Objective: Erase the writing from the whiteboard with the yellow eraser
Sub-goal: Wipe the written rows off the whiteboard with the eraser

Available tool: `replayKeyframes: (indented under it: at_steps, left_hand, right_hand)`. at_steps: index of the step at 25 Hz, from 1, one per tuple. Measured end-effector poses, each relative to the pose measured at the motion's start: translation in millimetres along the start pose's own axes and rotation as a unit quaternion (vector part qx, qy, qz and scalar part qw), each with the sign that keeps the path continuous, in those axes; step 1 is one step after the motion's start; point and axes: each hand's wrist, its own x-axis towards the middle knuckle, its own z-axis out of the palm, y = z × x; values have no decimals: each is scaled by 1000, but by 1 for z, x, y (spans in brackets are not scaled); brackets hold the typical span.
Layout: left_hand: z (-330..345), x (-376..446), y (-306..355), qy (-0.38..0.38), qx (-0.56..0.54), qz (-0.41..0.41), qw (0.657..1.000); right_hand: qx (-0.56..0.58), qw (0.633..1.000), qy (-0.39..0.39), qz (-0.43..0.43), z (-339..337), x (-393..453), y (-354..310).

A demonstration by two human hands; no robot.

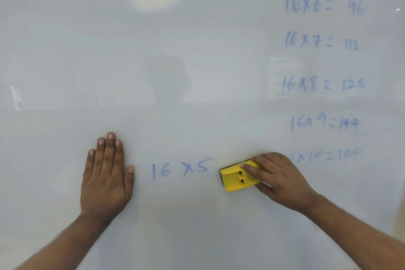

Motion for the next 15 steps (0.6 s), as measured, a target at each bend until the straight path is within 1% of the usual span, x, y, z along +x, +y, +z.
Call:
replayKeyframes:
  at_steps: [4,7,10,12,15]
  left_hand:
    - [1,-2,1,-1,-2,1,1000]
    - [3,-3,1,0,-7,0,1000]
    - [4,-5,1,2,-9,-2,1000]
    - [3,-6,1,2,-9,-2,1000]
    - [2,-7,1,-2,-12,-5,1000]
  right_hand:
    - [23,994,49,99,-8,14,11]
    - [39,989,83,116,-2,34,-6]
    - [58,989,87,104,9,37,-24]
    - [48,995,59,58,14,23,-26]
    - [17,1000,9,-1,9,-7,-8]
